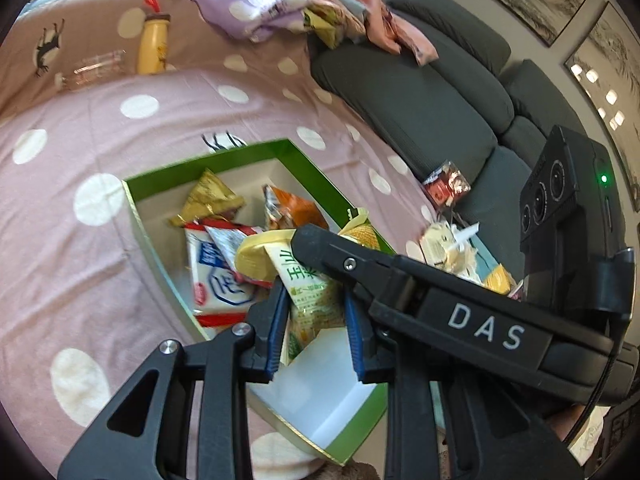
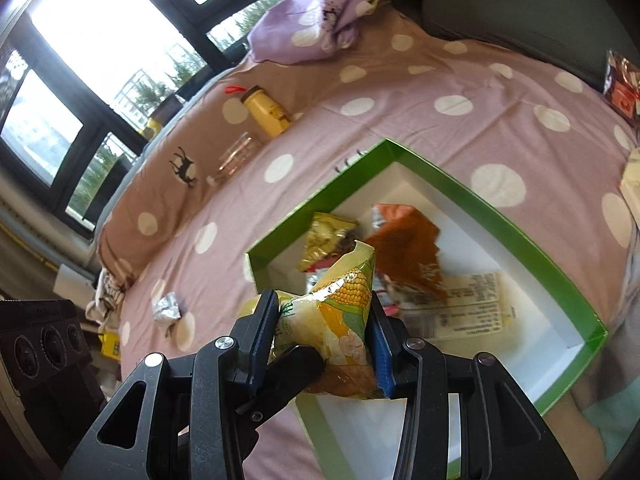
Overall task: Organize snacks
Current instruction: 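Carry the corn snack bag over the box and lower it in, then open the right gripper and move it back to the white wrapped pastry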
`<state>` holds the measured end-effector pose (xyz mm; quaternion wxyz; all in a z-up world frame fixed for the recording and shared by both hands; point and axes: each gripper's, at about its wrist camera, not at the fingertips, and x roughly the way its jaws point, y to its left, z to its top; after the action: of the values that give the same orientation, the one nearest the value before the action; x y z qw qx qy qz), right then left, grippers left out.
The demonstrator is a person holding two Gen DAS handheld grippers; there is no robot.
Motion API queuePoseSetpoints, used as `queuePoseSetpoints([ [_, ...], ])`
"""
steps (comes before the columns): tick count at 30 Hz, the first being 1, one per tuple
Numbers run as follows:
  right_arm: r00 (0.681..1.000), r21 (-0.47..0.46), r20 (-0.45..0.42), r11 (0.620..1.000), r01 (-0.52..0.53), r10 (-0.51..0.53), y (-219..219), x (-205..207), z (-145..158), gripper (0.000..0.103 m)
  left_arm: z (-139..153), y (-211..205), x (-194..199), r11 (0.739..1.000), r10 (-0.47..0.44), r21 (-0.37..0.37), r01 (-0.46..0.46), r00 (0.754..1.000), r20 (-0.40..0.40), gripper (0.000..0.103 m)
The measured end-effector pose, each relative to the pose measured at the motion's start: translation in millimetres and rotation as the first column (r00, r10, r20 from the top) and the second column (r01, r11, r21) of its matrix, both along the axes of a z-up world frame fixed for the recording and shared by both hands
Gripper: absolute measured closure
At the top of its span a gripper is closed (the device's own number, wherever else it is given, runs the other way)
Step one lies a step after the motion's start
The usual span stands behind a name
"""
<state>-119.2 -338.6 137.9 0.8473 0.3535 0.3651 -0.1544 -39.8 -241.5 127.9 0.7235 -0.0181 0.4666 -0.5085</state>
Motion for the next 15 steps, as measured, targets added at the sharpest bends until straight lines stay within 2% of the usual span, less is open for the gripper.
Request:
queuePoseSetpoints([
  [6,0.999,0.041,-0.052,0.999,0.018,-0.016,-12.0,-8.7,-16.6,0.058,-16.1,-13.2,-10.1,0.999,-0.011,0.037,0.013,0.999,-0.05,0.077],
  [12,0.994,0.048,-0.107,0.998,0.039,-0.034,-15.3,-10.3,-25.8,0.057,-20.3,-10.9,-15.5,0.998,-0.016,0.063,0.019,0.999,-0.04,0.076],
  [13,0.993,0.038,-0.113,0.998,0.047,-0.043,-15.3,-10.2,-25.0,0.055,-18.5,-8.0,-14.8,0.998,-0.013,0.057,0.015,0.999,-0.039,0.075],
  [15,0.993,0.021,-0.105,0.998,0.059,-0.057,-14.9,-11.4,-21.7,0.041,-15.1,-1.4,-10.8,0.999,-0.004,0.042,0.006,0.999,-0.037,0.072],
])
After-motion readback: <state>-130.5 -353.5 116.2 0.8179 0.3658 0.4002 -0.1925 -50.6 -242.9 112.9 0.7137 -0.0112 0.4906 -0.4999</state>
